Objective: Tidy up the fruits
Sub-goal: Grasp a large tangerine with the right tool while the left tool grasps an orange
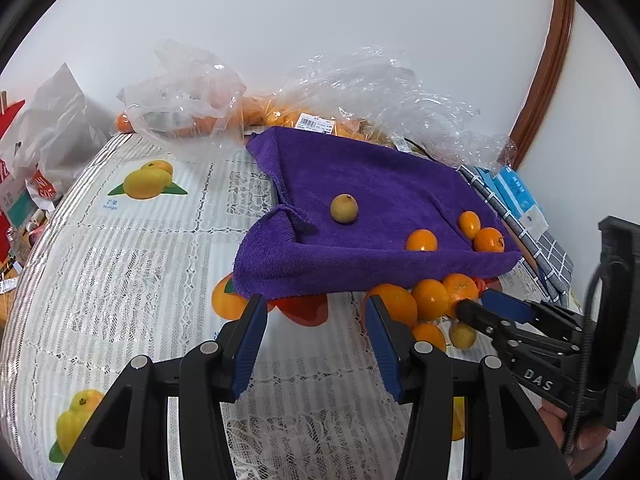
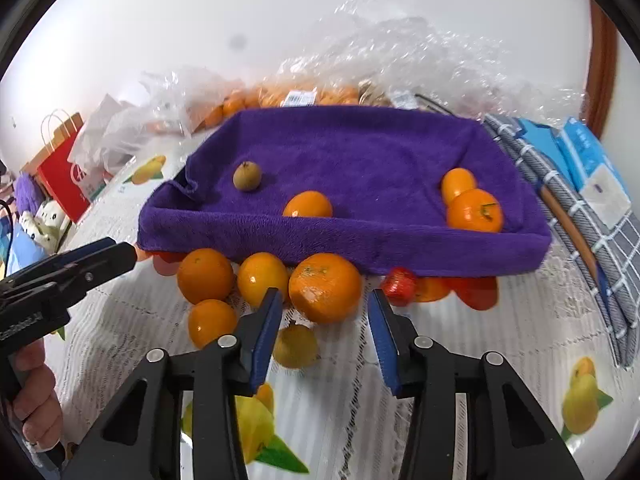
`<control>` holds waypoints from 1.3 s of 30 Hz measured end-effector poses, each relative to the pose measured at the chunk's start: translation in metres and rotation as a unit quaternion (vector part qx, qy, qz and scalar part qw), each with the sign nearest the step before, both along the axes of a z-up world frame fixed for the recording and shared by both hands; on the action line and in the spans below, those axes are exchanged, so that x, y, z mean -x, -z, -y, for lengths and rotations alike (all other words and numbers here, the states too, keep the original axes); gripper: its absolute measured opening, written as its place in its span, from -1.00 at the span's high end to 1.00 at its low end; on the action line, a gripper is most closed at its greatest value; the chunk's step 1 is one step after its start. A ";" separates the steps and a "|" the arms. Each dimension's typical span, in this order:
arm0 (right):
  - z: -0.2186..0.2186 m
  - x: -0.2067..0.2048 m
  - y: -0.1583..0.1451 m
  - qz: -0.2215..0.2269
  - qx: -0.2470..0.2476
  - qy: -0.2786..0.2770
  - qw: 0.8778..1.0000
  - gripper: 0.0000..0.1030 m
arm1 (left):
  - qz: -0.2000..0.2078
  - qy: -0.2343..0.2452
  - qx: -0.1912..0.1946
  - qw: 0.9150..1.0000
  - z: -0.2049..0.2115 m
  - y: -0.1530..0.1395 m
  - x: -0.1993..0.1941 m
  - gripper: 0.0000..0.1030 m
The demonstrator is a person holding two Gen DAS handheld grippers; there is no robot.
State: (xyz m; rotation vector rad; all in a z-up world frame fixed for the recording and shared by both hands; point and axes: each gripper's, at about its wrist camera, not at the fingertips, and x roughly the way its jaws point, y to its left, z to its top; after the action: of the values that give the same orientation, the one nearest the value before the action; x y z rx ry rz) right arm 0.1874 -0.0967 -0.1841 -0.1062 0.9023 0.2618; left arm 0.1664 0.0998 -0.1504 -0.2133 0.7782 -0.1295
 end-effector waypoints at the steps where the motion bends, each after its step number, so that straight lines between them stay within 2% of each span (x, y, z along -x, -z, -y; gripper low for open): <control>1: -0.001 -0.002 0.002 -0.002 0.002 -0.002 1.000 0.17 | 0.000 -0.001 -0.002 1.000 0.000 0.001 0.000 0.06; 6: -0.006 -0.009 0.006 0.003 0.016 -0.008 1.000 0.16 | -0.005 -0.001 0.002 1.000 -0.002 0.006 -0.003 0.06; 12: -0.004 -0.014 0.008 0.006 0.010 -0.016 1.000 0.18 | -0.015 0.010 0.038 0.999 -0.008 0.008 -0.004 0.06; 17: -0.003 -0.007 0.006 0.013 0.015 -0.026 0.999 0.20 | -0.035 0.043 0.060 0.997 0.003 0.011 -0.007 0.09; 21: 0.008 0.004 -0.002 0.018 0.000 -0.027 0.999 0.20 | -0.035 0.059 0.062 0.996 0.018 0.006 -0.010 0.09; 30: 0.058 0.025 -0.002 0.008 0.013 0.007 1.000 0.20 | -0.061 0.056 0.054 0.995 0.046 0.016 -0.031 0.10; 33: 0.069 0.024 0.004 -0.005 -0.003 0.018 1.000 0.19 | -0.069 0.054 0.055 0.995 0.049 0.021 -0.035 0.28; 39: 0.066 0.022 0.011 -0.007 0.002 0.021 1.000 0.17 | -0.061 0.045 0.057 0.995 0.044 0.018 -0.032 0.32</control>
State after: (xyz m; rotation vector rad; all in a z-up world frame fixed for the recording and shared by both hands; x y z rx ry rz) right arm 0.1658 -0.1625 -0.1948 -0.0891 0.9178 0.2213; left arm 0.1979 0.0559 -0.1685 -0.2965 0.9036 -0.2479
